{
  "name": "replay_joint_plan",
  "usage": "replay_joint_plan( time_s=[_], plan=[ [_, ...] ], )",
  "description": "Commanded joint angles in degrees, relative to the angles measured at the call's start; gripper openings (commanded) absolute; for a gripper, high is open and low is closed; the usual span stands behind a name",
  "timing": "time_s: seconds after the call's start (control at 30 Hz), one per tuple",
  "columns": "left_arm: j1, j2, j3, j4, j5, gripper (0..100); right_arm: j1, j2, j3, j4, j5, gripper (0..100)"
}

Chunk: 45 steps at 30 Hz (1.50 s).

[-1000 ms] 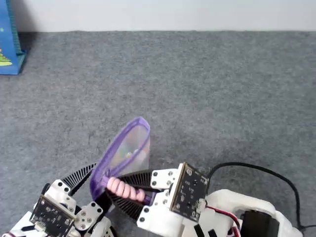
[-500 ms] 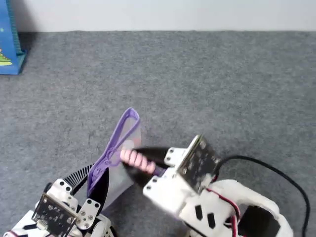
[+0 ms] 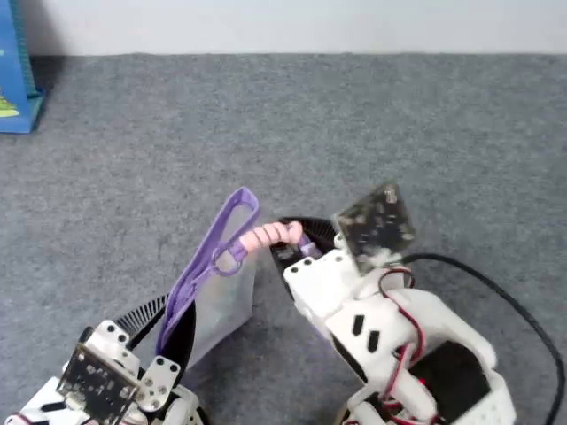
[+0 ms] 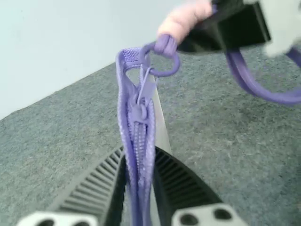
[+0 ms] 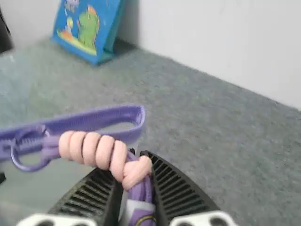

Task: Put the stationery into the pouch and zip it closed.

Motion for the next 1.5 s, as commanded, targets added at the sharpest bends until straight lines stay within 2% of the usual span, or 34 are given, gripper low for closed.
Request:
replay_joint_plan(
  time_s=[0.0, 0.1, 0.17, 0.37, 0.53, 0.87, 1.07, 1.33, 1.47],
  plan=[
    [0.0, 1.2, -0.9, 0.0, 1.3, 1, -1.0, 0.6, -0.5, 5.1, 2.0, 8.0],
    [-0.1, 1.2, -0.9, -0.1, 1.3, 1, -3.6, 0.5, -0.7, 11.0, 2.0, 18.9],
    [-0.1, 1.2, -0.9, -0.1, 1.3, 1, -4.7, 0.1, -0.8, 13.3, 2.0, 22.8],
    [-0.3, 1.2, -0.9, -0.1, 1.3, 1, -10.9, 0.0, -0.8, 15.4, 1.7, 18.6],
    [-0.4, 1.2, -0.9, -0.1, 1.4, 1, -18.1, 0.0, -3.1, 15.4, -2.7, 19.6],
    [-0.2, 1.2, -0.9, -0.1, 1.3, 1, -26.1, 0.0, -7.7, 14.5, -3.1, 19.7],
    [0.0, 1.2, -0.9, -0.1, 1.3, 1, -29.7, 0.7, -7.0, 9.5, -3.3, 19.5],
    [0.0, 1.2, -0.9, -0.1, 1.3, 1, -29.5, 0.7, 0.0, -2.0, -2.9, 19.3],
    [0.0, 1.2, -0.9, -0.1, 1.3, 1, -27.5, 0.7, 1.8, -3.2, -3.1, 19.3]
  ],
)
